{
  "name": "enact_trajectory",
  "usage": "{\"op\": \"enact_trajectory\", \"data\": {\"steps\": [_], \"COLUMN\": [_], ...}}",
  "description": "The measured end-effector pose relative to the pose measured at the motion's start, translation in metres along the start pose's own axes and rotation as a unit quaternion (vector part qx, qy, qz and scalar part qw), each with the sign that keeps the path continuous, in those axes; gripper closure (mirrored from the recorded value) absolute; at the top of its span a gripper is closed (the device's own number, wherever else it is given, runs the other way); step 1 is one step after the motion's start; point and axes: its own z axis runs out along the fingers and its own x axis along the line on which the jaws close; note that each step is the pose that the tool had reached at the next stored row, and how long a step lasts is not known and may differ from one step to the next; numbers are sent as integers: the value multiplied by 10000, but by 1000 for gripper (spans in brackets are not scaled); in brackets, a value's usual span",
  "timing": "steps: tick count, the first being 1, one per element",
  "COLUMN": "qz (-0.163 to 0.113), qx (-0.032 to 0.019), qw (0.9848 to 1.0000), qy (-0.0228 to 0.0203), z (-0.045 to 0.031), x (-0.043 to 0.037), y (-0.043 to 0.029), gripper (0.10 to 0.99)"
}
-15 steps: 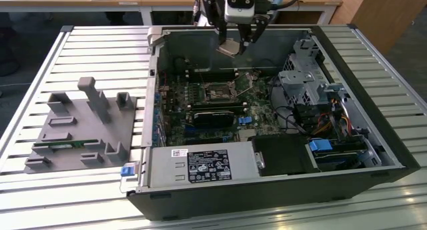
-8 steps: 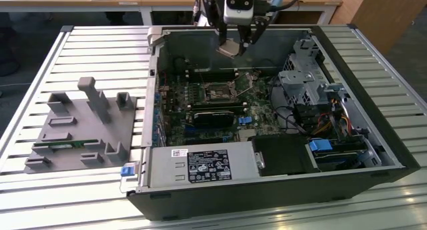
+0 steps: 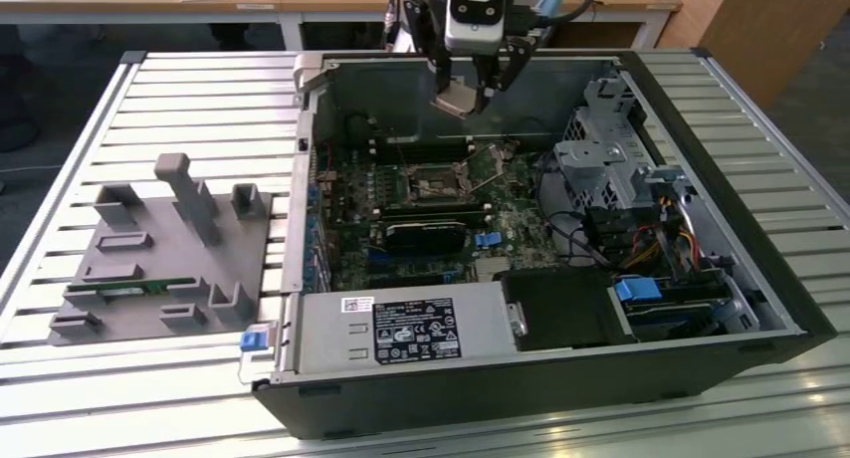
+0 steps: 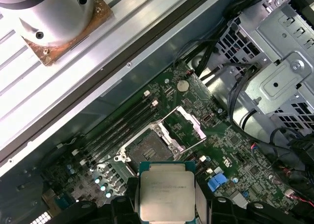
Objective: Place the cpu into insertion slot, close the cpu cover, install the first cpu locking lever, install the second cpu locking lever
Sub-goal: 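Place the cpu into insertion slot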
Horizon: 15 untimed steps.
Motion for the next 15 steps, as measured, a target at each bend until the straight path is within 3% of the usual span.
{"op": "enact_trajectory", "data": {"steps": [15], "qz": [18], "qx": [0], "qw": [10000], "qy": [-2], "z": [18], "x": [0], "y": [-2], "gripper": [545]}}
